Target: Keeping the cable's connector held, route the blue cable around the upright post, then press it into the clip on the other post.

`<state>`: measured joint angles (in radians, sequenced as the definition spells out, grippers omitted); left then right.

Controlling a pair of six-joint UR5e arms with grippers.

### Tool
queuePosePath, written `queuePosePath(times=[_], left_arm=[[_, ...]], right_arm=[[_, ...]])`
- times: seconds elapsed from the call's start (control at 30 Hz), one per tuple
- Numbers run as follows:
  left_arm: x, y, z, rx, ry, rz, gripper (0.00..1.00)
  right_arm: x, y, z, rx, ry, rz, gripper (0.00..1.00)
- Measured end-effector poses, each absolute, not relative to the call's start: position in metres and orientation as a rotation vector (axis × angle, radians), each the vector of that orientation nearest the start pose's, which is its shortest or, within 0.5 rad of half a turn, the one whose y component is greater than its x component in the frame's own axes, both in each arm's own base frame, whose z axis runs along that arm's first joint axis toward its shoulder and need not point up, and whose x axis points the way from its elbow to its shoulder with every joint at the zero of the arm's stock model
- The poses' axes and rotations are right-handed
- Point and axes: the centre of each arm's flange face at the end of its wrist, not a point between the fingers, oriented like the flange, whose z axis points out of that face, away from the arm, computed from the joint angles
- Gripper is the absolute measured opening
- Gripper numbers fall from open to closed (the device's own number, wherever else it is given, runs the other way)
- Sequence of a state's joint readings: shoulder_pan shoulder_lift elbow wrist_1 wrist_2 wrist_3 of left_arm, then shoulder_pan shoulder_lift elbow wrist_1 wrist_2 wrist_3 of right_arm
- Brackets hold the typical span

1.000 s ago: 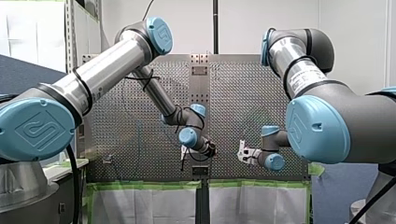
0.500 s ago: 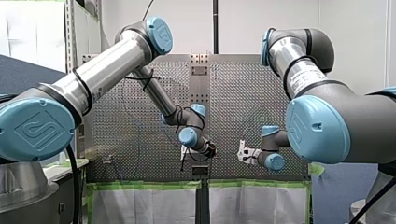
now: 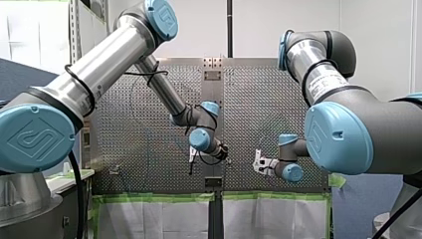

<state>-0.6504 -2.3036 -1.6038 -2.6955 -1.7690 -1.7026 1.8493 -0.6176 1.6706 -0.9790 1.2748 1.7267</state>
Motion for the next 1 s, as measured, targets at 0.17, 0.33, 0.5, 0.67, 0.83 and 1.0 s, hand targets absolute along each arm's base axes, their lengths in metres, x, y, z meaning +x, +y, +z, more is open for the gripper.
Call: queuePosePath(times=[0.17,0.33,0.5,0.67,0.83,1.0], left_arm=[[0.417,-0.462,0.095,0.293,1.871,-0.356,1.00],[0.397,-0.449,0.106,0.252,1.918,-0.355,1.00],[0.378,-0.438,0.117,0.250,1.944,-0.354,1.00],[0.361,-0.427,0.129,0.254,1.948,-0.353,1.00],[0.346,-0.417,0.139,0.264,1.940,-0.352,1.00],[0.332,-0.406,0.150,0.262,1.919,-0.360,1.00]], right_arm=[[0.329,-0.560,-0.038,1.636,-1.088,1.688,0.00],[0.329,-0.560,-0.038,1.636,-1.088,1.689,0.00],[0.329,-0.560,-0.038,1.636,-1.088,1.689,0.00],[0.329,-0.560,-0.039,1.636,-1.089,1.689,0.00],[0.329,-0.560,-0.038,1.636,-1.089,1.690,0.00],[0.330,-0.559,-0.039,1.637,-1.089,1.691,0.00]])
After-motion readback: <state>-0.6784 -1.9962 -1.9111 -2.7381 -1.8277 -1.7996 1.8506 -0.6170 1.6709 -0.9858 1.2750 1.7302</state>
